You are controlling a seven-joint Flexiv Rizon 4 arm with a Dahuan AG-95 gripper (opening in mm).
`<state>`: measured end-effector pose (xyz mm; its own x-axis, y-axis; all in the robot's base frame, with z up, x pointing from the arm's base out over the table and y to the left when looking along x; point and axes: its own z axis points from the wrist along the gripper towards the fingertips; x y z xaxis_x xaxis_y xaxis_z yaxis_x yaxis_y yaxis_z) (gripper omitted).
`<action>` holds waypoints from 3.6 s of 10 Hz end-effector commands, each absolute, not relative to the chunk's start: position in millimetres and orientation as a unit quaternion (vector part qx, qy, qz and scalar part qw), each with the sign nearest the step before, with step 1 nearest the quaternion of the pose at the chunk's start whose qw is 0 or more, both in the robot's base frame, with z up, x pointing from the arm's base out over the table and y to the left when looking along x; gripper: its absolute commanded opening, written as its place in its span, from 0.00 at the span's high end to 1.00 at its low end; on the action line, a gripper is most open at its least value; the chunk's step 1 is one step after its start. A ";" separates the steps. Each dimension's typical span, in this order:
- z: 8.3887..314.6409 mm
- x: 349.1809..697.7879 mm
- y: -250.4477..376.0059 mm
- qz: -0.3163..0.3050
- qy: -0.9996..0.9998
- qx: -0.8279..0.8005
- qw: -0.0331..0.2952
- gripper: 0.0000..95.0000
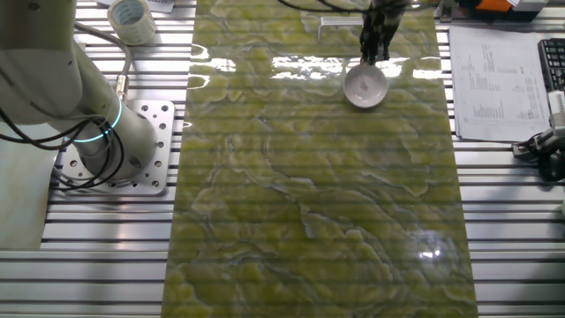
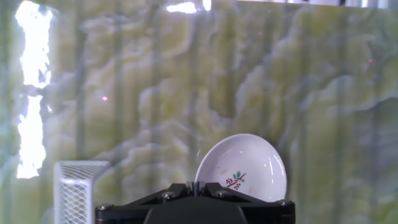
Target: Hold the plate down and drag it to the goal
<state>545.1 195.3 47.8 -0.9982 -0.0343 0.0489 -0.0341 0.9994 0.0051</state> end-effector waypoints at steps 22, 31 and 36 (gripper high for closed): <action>52.5 545.8 237.5 -0.013 -0.998 0.043 0.052 1.00; 51.8 542.8 236.9 -0.012 -0.996 0.063 0.061 1.00; 53.3 519.4 239.7 -0.019 -0.996 0.060 0.069 1.00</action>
